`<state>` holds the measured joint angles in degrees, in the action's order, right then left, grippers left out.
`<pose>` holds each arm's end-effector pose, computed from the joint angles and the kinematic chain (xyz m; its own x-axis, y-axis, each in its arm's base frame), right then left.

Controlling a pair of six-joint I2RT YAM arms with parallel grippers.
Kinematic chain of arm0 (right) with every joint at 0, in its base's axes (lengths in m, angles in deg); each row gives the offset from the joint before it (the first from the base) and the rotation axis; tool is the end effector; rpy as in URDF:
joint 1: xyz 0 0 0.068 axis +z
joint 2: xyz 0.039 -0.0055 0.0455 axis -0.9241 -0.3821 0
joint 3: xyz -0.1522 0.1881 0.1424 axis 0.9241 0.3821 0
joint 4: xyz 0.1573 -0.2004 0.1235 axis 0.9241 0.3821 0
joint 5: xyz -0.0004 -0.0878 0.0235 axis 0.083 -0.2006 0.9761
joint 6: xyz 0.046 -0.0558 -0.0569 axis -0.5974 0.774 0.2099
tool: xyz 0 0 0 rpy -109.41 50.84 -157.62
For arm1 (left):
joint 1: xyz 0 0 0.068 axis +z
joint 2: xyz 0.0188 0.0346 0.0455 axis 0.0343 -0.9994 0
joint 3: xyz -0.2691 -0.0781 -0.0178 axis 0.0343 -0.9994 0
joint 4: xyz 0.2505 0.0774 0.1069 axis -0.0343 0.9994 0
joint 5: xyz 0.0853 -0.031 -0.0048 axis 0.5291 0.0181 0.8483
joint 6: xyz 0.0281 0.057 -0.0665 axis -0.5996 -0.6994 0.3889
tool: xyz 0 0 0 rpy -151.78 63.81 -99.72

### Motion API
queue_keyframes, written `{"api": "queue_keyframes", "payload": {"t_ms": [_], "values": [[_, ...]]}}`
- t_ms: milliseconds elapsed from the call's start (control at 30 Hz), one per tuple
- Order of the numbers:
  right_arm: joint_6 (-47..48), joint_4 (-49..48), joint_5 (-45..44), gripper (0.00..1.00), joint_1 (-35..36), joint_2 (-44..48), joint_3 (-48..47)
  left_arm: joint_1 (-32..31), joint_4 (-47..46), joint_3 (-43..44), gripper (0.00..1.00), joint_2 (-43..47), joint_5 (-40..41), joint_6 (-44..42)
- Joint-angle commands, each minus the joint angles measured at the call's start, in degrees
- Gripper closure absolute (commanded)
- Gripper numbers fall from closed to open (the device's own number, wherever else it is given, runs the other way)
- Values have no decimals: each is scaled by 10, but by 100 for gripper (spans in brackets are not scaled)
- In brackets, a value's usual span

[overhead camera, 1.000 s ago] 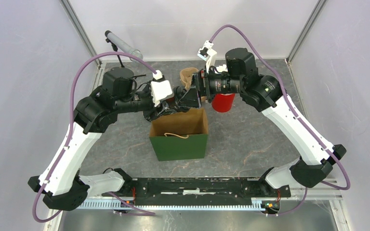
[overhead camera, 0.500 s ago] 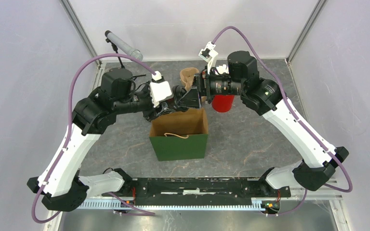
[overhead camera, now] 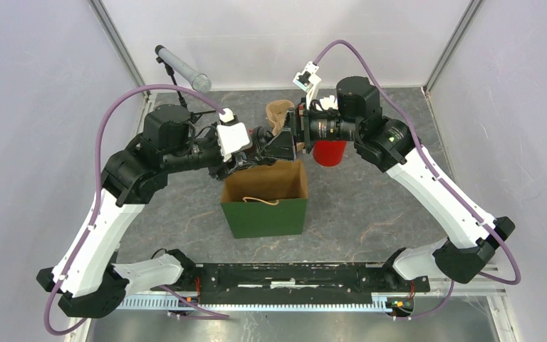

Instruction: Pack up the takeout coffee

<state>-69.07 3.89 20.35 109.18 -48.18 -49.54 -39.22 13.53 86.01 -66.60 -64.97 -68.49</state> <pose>0.2301 0.2684 0.4738 -0.6254 -0.0381 -0.7794 -0.7524 0.2939 0.5894 0.1672 -0.1665 0.4745 0.1505 0.5094 -0.8472 0.8890 0.3052 0.3414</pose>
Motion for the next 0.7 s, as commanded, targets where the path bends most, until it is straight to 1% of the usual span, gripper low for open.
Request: {"api": "queue_keyframes", "payload": {"t_ms": [0, 267, 333, 533, 567, 600, 667], "values": [[-24, -50, 28, 8, 2, 19, -2, -1, -25, -5, 47, 8, 10, -41], [-27, -63, 34, 3, 2, 25, 11, -2, -25, -9, 48, 11, 15, -41], [-28, -63, 35, 5, 2, 25, 12, -1, -25, -7, 48, 11, 16, -42], [-25, -47, 18, 16, 2, 27, 13, -1, -25, -5, 48, 11, 17, -37], [-22, -43, 11, 18, 2, 28, 13, -1, -27, -5, 46, 11, 21, -32], [-18, -40, 8, 19, 2, 29, 12, -1, -27, -3, 42, 11, 24, -27], [-10, -35, -4, 21, 2, 30, 9, -1, -32, -2, 29, 13, 40, -15]]}}
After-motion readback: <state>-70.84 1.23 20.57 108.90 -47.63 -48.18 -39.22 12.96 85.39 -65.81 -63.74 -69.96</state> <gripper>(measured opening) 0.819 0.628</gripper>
